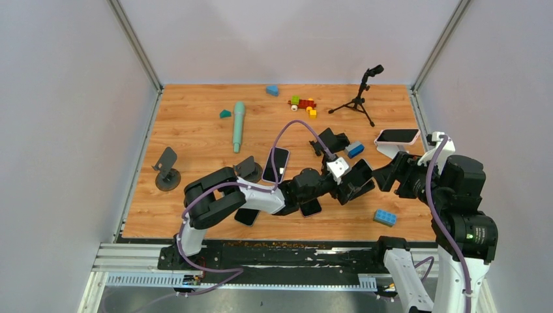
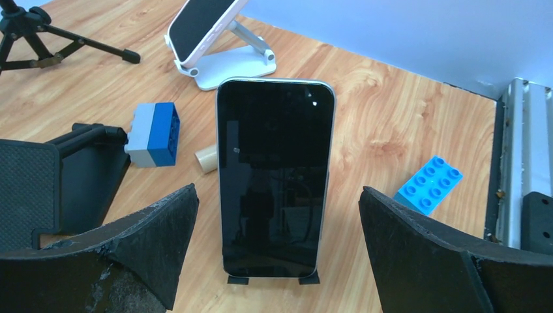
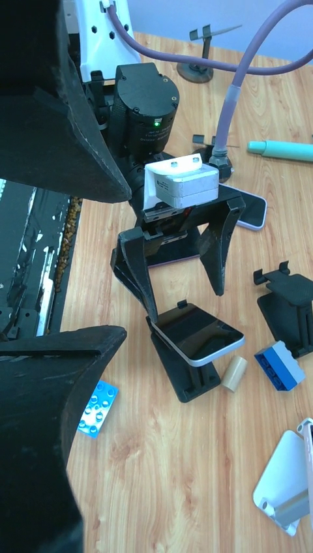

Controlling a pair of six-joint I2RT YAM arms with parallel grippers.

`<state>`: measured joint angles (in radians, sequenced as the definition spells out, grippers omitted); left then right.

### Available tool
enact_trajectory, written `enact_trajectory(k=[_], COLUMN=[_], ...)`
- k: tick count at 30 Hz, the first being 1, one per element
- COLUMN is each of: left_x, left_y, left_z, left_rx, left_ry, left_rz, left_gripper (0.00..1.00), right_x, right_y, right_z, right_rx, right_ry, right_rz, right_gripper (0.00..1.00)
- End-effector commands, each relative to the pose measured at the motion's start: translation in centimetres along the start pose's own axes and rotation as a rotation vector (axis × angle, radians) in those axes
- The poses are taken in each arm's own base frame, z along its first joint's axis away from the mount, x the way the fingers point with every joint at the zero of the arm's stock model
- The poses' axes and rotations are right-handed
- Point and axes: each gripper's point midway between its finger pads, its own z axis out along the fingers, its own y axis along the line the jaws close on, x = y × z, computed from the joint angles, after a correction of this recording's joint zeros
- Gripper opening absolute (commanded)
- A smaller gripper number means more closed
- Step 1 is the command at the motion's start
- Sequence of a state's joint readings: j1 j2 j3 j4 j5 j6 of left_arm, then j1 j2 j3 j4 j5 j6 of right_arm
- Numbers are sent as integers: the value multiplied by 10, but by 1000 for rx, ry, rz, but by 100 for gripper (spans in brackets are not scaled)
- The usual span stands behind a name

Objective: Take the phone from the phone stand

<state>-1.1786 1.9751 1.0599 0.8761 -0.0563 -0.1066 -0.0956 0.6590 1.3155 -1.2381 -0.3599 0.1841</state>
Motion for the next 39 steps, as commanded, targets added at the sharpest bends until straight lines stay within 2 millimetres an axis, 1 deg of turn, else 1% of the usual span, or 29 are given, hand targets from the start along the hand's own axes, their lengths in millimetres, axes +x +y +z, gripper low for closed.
enact_trajectory(k=[1,5,9,18,22,27,32,33,39], left_x=[-26,-24,-20,-22,-21,-19,-11,-7,-7], left_y=[0,-4,-2,2,-2,4,13,14,13], left_z=[14,19,22,34,40,45,48,48,55], left_rx=[-10,14,6,32,57,36,-1,-5,-7], left_ry=[-89,-82,-69,-51,-49,-41,-18,-5,-5], left_rz=[24,26,38,47,50,53,53,53,35], left_gripper=[100,100,100,100,100,100,100,100,100], right_x=[-6,-4,-5,-5,-8,-8,-7,-6,-4], right_y=[-4,-8,-8,-8,-7,-5,-4,-4,-3], right_z=[-6,-5,-8,-9,-11,-13,-12,-12,-12], right_rx=[32,48,51,56,56,51,45,45,38], right_ry=[-33,-27,-33,-32,-40,-30,-22,-21,-13], right_rz=[-46,-56,-63,-69,-75,-75,-72,-71,-68], right_gripper=[70,70,70,71,71,71,71,71,71])
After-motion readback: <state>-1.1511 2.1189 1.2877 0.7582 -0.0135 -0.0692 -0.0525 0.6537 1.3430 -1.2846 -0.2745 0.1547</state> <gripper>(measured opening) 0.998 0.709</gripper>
